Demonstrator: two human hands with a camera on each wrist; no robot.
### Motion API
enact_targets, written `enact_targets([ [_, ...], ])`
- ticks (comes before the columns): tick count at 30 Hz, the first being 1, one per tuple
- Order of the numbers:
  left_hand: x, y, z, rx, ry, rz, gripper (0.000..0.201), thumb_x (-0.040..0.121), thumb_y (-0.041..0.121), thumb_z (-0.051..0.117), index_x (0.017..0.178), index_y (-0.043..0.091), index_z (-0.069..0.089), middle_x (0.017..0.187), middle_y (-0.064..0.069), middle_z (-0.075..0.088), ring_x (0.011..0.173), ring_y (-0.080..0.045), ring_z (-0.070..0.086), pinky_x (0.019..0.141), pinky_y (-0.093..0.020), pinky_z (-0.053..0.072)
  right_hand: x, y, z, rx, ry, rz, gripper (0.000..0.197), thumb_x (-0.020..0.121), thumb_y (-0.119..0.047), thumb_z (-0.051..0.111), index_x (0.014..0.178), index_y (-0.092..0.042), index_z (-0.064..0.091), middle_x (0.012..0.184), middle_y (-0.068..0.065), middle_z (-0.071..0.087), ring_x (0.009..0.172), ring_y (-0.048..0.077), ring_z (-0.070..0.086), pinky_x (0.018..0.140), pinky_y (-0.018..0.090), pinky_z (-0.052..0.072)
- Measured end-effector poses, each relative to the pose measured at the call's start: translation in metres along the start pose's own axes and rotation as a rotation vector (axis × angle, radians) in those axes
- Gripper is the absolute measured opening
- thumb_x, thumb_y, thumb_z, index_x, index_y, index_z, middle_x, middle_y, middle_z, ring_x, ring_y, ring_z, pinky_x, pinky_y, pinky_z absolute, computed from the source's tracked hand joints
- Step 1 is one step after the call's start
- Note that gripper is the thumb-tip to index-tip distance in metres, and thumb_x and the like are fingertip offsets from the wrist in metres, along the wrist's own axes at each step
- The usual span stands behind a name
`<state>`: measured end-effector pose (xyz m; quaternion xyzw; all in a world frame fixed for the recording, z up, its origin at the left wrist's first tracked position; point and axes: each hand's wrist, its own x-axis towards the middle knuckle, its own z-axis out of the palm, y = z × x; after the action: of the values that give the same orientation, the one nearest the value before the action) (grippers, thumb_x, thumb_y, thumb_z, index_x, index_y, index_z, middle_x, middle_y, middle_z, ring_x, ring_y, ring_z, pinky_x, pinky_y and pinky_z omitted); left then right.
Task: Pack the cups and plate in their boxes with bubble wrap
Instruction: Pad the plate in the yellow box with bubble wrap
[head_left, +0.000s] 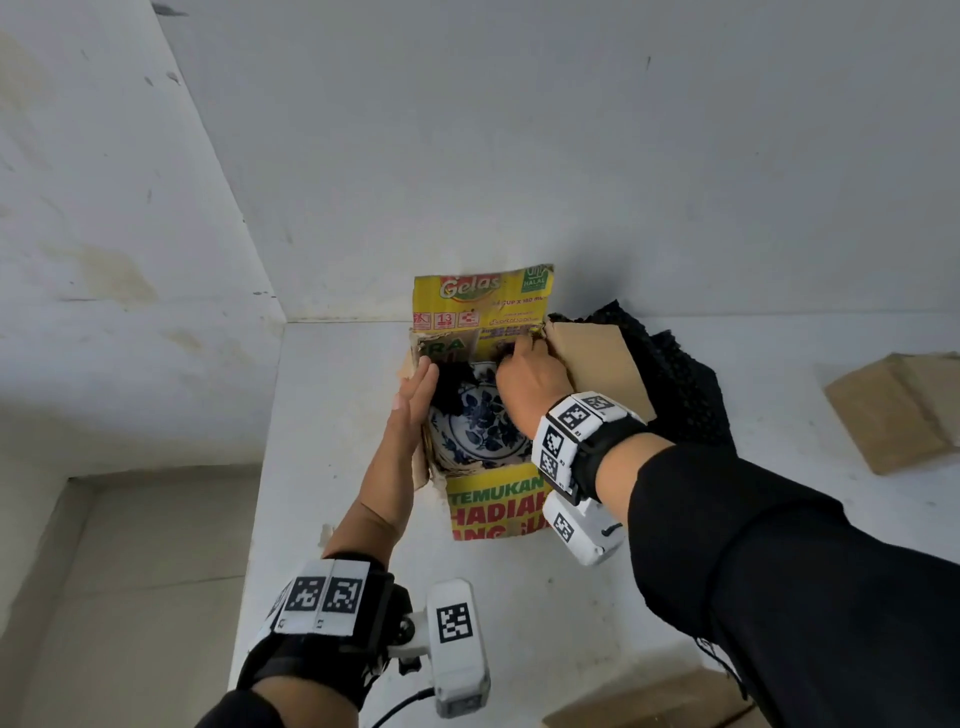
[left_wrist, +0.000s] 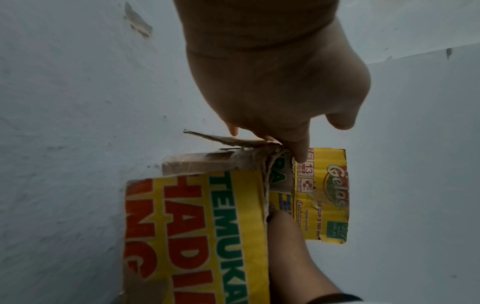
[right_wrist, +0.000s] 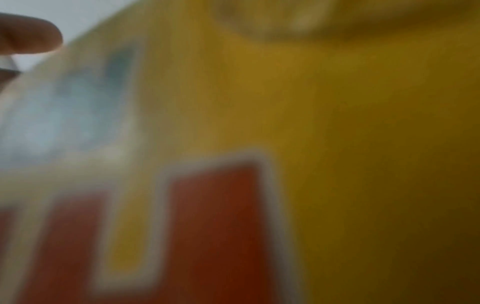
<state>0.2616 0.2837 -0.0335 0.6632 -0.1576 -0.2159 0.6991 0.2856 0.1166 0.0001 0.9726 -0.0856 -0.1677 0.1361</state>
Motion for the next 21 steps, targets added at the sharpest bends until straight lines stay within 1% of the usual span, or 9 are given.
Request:
enact_targets([
  [3,0.0,0.001,-0.002,0.015,-0.004,-0.015,0.076,0.082,0.065,0.014,0.147,0.028,0.024,0.155,0.019,0.017,0.143,0.005,0.005,0.121,-0.034,0.003,0.001,-0.004,0.011,0.098,-0.046,0.052,0.045,0.094,-0.009,0.047,0.135,0.005,0.035,0.141,0.021,0.026,0.122,0.033,0.038,0.089,0.033,0.045],
  [6,-0.001,0.004,-0.003,0.016,0.003,-0.028,0.067,0.089,0.057,0.011,0.147,0.027,0.025,0.154,0.02,0.018,0.142,0.006,0.006,0.121,-0.032,0.004,0.008,-0.004,0.009,0.25,-0.094,0.085,0.046,0.092,-0.012,0.051,0.135,-0.002,0.036,0.144,0.017,0.027,0.12,0.034,0.046,0.088,0.038,0.045],
  [10,-0.001,0.005,-0.001,0.02,-0.011,-0.041,0.058,0.09,0.053,0.01,0.144,0.035,0.023,0.155,0.02,0.015,0.143,0.004,0.003,0.121,-0.03,0.003,0.014,0.001,0.002,0.243,-0.198,0.087,0.051,0.09,-0.018,0.055,0.136,-0.004,0.036,0.138,0.019,0.034,0.117,0.034,0.049,0.088,0.038,0.046],
  [14,-0.001,0.006,0.0,0.024,0.01,-0.053,0.061,0.091,0.049,0.01,0.147,0.029,0.024,0.155,0.021,0.014,0.143,0.003,0.002,0.12,-0.027,0.003,0.012,0.001,-0.002,0.308,-0.234,0.089,0.05,0.092,-0.015,0.052,0.136,-0.001,0.034,0.137,0.024,0.034,0.117,0.036,0.047,0.092,0.038,0.045],
  [16,-0.002,0.003,0.0,0.008,0.013,-0.046,0.058,0.092,0.049,0.011,0.146,0.034,0.026,0.155,0.022,0.015,0.143,0.004,0.002,0.121,-0.032,0.002,0.006,0.001,-0.004,0.386,-0.208,0.105,0.053,0.09,-0.01,0.054,0.136,-0.001,0.03,0.136,0.025,0.033,0.115,0.038,0.048,0.09,0.039,0.045],
  [18,-0.003,0.0,-0.001,-0.029,0.015,-0.037,0.05,0.092,0.058,0.016,0.138,0.049,0.031,0.155,0.023,0.015,0.143,0.003,0.001,0.121,-0.038,0.001,-0.005,-0.003,-0.002,0.434,-0.14,0.09,0.057,0.086,-0.007,0.058,0.135,-0.001,0.027,0.134,0.024,0.034,0.116,0.038,0.045,0.089,0.04,0.044],
  [19,-0.004,-0.001,-0.001,-0.05,0.011,-0.031,0.047,0.089,0.064,0.019,0.133,0.057,0.033,0.155,0.023,0.015,0.144,0.002,0.001,0.121,-0.04,0.001,-0.011,-0.005,0.0,0.406,-0.106,0.072,0.06,0.085,-0.009,0.059,0.135,-0.001,0.027,0.136,0.023,0.033,0.119,0.038,0.041,0.093,0.04,0.042],
  [20,-0.005,-0.002,-0.002,-0.057,0.007,-0.024,0.046,0.087,0.069,0.023,0.13,0.061,0.034,0.155,0.023,0.015,0.144,0.002,0.001,0.121,-0.042,0.001,-0.016,-0.007,0.005,0.348,-0.081,0.048,0.065,0.084,-0.012,0.06,0.138,0.0,0.024,0.139,0.023,0.03,0.124,0.038,0.035,0.098,0.041,0.039],
  [21,-0.005,-0.002,-0.001,-0.04,0.011,-0.019,0.047,0.087,0.068,0.023,0.132,0.059,0.034,0.155,0.023,0.015,0.144,0.001,0.002,0.121,-0.042,0.002,-0.021,-0.007,0.009,0.291,-0.071,0.028,0.073,0.085,-0.018,0.06,0.142,0.001,0.019,0.145,0.024,0.023,0.13,0.038,0.028,0.103,0.042,0.034],
])
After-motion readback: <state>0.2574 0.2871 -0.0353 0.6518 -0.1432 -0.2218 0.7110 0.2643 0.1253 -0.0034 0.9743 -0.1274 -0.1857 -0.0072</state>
